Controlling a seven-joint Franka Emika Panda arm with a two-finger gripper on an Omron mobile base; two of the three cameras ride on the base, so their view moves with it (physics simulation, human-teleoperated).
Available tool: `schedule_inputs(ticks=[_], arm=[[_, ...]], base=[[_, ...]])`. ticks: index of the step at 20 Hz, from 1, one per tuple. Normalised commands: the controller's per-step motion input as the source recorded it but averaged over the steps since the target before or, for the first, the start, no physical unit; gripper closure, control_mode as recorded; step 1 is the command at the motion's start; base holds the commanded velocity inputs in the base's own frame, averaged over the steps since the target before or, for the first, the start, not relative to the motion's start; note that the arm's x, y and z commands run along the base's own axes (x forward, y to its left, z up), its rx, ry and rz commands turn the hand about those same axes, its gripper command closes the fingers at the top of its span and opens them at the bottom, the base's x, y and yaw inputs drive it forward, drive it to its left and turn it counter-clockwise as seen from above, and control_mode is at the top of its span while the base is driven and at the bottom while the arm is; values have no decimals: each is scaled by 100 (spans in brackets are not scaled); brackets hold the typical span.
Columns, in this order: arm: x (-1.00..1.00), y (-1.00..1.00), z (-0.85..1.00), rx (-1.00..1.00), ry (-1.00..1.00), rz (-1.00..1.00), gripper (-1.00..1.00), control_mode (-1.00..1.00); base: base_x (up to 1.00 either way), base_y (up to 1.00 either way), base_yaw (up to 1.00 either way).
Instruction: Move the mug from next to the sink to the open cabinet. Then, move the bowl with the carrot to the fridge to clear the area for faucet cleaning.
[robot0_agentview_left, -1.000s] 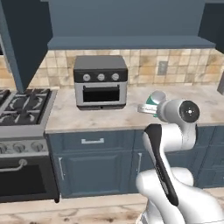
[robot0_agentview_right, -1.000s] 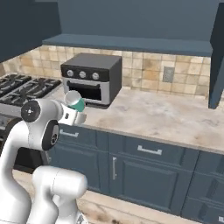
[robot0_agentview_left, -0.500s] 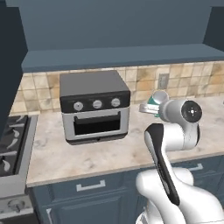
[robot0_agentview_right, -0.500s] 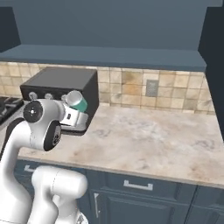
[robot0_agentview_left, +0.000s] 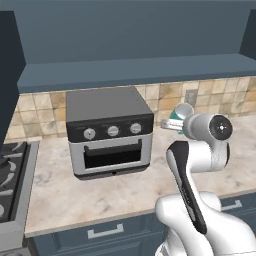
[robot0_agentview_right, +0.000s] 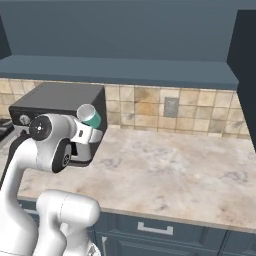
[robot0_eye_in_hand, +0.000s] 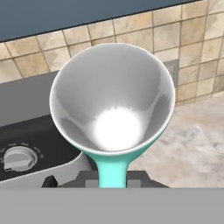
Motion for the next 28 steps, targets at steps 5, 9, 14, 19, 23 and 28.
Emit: schedule_inputs(ticks=[5, 9, 14, 19, 23, 28], arm=[[-8, 0, 98, 1, 34, 0, 100, -100], [0, 1, 100, -2, 26, 1, 100, -100], [-24, 1, 100, -14, 20, 9, 100, -100], [-100, -1, 35, -14, -29, 13, 100, -100], [-30, 0, -14, -3, -50, 1, 100, -100], [0, 0, 17, 0, -23, 5, 100, -100]], base=[[0, 0, 0], [0, 0, 0], [0, 0, 0], [0, 0, 0], [0, 0, 0], [0, 0, 0]])
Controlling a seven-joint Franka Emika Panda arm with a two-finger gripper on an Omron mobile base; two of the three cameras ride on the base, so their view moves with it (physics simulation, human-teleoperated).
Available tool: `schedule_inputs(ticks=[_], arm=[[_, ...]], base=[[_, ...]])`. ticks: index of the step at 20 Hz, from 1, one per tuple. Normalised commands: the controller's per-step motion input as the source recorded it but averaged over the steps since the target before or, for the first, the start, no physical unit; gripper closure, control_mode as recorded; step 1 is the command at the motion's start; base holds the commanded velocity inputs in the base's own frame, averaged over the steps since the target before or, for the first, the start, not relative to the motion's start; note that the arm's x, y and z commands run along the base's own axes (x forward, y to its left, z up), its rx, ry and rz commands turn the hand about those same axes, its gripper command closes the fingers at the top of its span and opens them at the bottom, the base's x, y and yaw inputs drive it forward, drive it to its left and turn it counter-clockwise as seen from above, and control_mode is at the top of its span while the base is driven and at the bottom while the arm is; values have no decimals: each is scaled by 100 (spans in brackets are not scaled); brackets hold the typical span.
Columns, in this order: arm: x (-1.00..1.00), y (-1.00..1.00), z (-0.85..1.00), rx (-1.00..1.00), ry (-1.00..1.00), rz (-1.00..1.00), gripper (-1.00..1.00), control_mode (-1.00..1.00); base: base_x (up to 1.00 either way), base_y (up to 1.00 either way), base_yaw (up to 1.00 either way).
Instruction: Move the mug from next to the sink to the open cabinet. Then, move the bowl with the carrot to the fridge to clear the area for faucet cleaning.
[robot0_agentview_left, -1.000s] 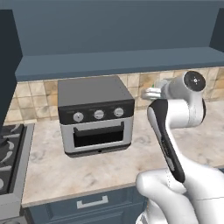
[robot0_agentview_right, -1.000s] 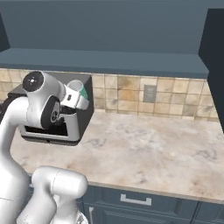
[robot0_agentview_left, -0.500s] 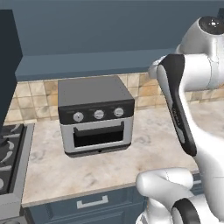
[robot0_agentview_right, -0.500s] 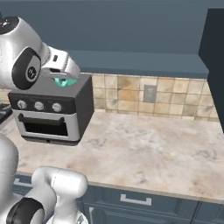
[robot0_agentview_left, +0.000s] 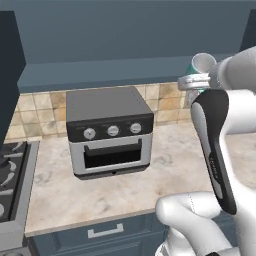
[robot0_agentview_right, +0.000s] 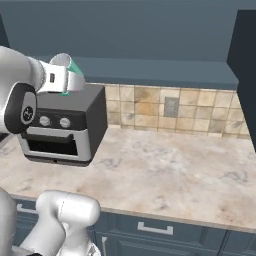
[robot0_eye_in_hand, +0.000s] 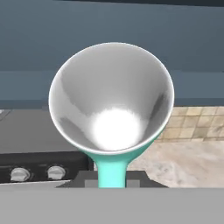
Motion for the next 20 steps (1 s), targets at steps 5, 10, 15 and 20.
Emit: schedule_inputs(ticks=[5, 10, 15, 20], arm=[[32, 0, 64, 5, 0, 0, 100, -100], [73, 0, 48, 4, 15, 0, 100, -100], [46, 0, -20, -5, 17, 0, 100, -100], [8, 0, -56, -15, 4, 0, 100, -100]], base=[[0, 0, 0], [0, 0, 0], [0, 0, 0], [0, 0, 0]])
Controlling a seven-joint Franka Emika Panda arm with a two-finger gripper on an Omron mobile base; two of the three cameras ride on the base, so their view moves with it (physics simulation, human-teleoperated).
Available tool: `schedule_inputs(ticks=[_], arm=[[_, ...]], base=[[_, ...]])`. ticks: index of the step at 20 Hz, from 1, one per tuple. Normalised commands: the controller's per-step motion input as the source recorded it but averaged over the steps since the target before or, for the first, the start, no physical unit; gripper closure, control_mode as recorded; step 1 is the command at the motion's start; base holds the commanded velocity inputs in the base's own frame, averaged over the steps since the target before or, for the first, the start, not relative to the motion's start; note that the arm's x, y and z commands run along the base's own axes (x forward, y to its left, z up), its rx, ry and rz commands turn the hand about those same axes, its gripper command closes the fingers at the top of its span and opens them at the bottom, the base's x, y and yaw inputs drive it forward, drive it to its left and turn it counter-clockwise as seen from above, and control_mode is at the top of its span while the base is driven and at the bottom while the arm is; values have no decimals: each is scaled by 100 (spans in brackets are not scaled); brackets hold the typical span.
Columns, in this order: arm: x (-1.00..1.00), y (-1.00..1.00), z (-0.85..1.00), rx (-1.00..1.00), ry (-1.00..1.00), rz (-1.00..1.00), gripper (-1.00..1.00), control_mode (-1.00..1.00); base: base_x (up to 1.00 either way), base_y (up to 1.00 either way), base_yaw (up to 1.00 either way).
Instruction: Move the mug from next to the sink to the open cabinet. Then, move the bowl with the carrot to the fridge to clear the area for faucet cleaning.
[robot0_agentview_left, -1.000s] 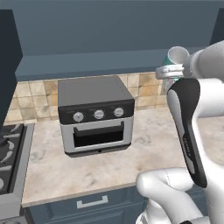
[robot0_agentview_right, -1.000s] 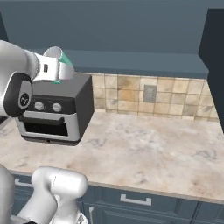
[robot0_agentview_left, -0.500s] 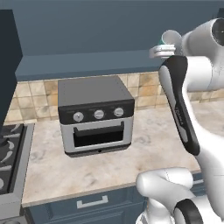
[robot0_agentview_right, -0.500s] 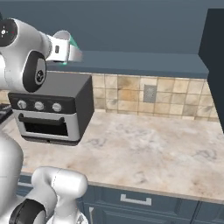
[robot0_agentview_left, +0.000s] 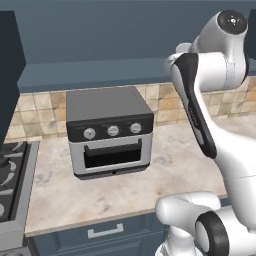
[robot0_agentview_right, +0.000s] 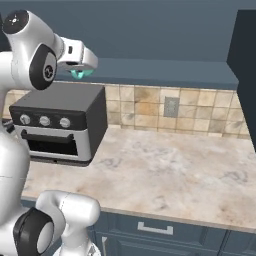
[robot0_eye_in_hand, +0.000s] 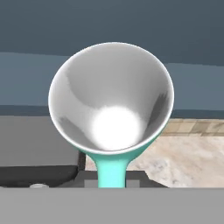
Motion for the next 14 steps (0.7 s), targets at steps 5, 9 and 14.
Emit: schedule_inputs(ticks=[5, 9, 14], arm=[[18, -1, -6, -4, -1, 0, 100, -100], [33, -15, 0, 1, 0, 0, 100, -100], [51, -43, 2, 6, 2, 0, 100, -100]], base=[[0, 0, 0], [0, 0, 0], [0, 0, 0]])
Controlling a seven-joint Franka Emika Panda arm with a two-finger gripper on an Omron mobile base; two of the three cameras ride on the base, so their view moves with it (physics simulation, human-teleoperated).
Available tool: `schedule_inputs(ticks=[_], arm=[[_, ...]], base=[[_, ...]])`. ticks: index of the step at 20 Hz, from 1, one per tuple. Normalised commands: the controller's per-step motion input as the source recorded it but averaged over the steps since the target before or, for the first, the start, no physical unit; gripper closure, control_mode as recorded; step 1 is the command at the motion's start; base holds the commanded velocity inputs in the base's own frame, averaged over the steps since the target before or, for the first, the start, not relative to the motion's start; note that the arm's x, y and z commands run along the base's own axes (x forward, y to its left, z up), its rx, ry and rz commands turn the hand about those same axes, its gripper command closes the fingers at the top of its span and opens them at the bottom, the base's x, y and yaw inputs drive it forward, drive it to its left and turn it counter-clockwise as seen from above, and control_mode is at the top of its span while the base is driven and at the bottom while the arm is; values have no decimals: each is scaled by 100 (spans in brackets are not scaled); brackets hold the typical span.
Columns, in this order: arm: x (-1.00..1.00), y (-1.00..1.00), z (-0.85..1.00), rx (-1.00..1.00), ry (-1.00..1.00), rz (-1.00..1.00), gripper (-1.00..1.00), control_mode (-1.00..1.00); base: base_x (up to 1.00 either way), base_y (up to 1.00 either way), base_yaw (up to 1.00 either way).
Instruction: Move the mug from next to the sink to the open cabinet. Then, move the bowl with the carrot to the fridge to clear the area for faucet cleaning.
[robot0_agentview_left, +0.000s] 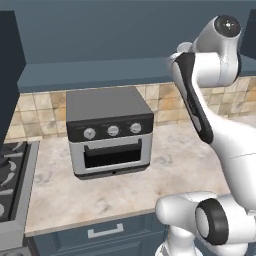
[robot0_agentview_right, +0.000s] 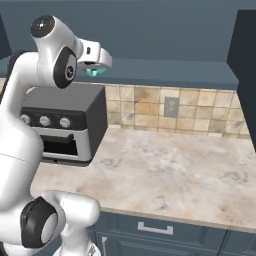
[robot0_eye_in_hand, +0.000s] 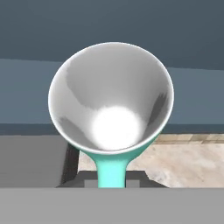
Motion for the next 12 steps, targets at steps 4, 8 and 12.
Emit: schedule_inputs(ticks=[4, 8, 12], arm=[[38, -38, 0, 6, 6, 2, 100, -100], [36, -8, -2, 0, 2, 6, 100, -100], [60, 0, -8, 0, 1, 2, 100, -100]], base=[[0, 0, 0], [0, 0, 0], [0, 0, 0]])
